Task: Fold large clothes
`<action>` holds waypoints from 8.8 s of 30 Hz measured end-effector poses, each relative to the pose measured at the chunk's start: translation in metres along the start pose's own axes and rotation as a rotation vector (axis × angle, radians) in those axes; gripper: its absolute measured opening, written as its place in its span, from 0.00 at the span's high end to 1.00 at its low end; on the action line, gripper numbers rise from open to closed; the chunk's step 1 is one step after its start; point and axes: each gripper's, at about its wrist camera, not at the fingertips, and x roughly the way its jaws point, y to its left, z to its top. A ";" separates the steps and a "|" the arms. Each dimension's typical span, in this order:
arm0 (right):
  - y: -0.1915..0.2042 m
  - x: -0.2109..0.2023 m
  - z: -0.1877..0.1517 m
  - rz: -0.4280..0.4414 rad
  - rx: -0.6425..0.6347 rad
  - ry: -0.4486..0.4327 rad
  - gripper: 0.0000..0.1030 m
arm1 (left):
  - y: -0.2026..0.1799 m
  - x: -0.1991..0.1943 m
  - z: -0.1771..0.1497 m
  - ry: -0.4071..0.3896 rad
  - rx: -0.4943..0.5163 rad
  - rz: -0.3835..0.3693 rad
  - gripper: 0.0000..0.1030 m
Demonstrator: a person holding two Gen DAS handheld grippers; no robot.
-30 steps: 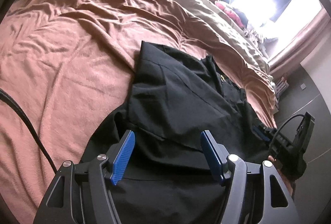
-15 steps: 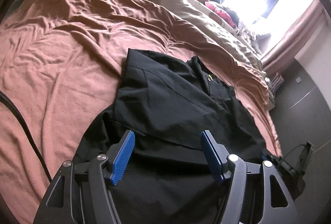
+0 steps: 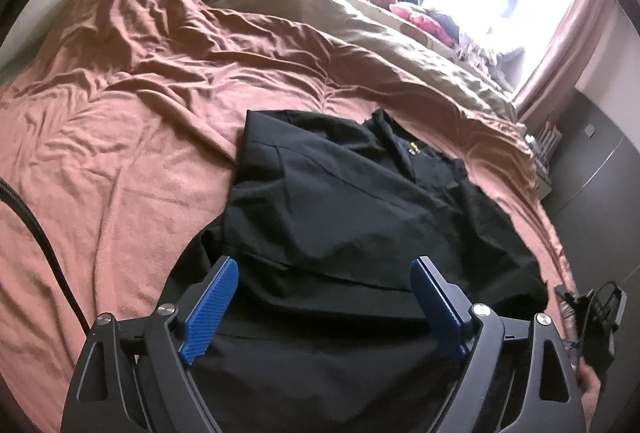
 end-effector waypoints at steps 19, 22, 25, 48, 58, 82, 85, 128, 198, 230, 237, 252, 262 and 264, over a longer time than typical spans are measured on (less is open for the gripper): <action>0.020 -0.021 0.003 0.084 -0.080 -0.115 0.98 | 0.004 0.040 -0.010 0.113 -0.018 -0.041 0.14; 0.059 -0.029 -0.008 0.120 -0.179 -0.137 0.98 | 0.010 0.030 -0.003 0.094 -0.045 -0.058 0.14; 0.090 -0.029 -0.023 0.154 -0.258 -0.144 0.98 | 0.019 0.018 0.005 0.071 -0.067 -0.073 0.14; 0.273 0.132 -0.226 0.038 -1.003 0.236 0.98 | 0.138 -0.021 0.023 -0.011 -0.453 -0.086 0.14; 0.258 0.150 -0.214 -0.006 -0.975 0.368 0.91 | 0.144 -0.015 0.022 0.019 -0.460 -0.095 0.14; 0.068 0.036 -0.028 -0.171 -0.356 0.154 0.90 | 0.055 0.019 0.014 0.074 -0.145 -0.087 0.14; 0.039 0.029 -0.009 -0.155 -0.224 0.130 0.84 | 0.051 0.020 0.013 0.041 -0.105 -0.056 0.14; 0.044 -0.061 -0.013 -0.056 -0.115 0.051 0.23 | -0.012 -0.055 -0.017 0.108 0.048 -0.010 0.11; -0.105 -0.390 -0.180 -0.122 -0.644 -0.017 0.00 | 0.107 -0.366 -0.300 -0.184 0.079 0.090 0.01; -0.176 -0.278 -0.127 0.169 -0.217 0.147 0.32 | 0.153 -0.175 -0.241 0.071 -0.169 -0.129 0.23; -0.192 -0.279 -0.140 0.307 -0.113 0.173 0.38 | 0.170 -0.178 -0.246 0.095 -0.313 -0.288 0.24; -0.165 -0.267 -0.136 0.268 -0.048 0.075 0.99 | 0.156 -0.162 -0.251 0.160 -0.389 -0.304 0.84; -0.116 -0.326 -0.141 0.375 -0.118 -0.007 1.00 | 0.143 -0.229 -0.229 0.012 -0.390 -0.404 0.96; -0.109 -0.340 -0.145 0.397 -0.136 -0.019 1.00 | 0.141 -0.246 -0.224 -0.015 -0.390 -0.424 0.96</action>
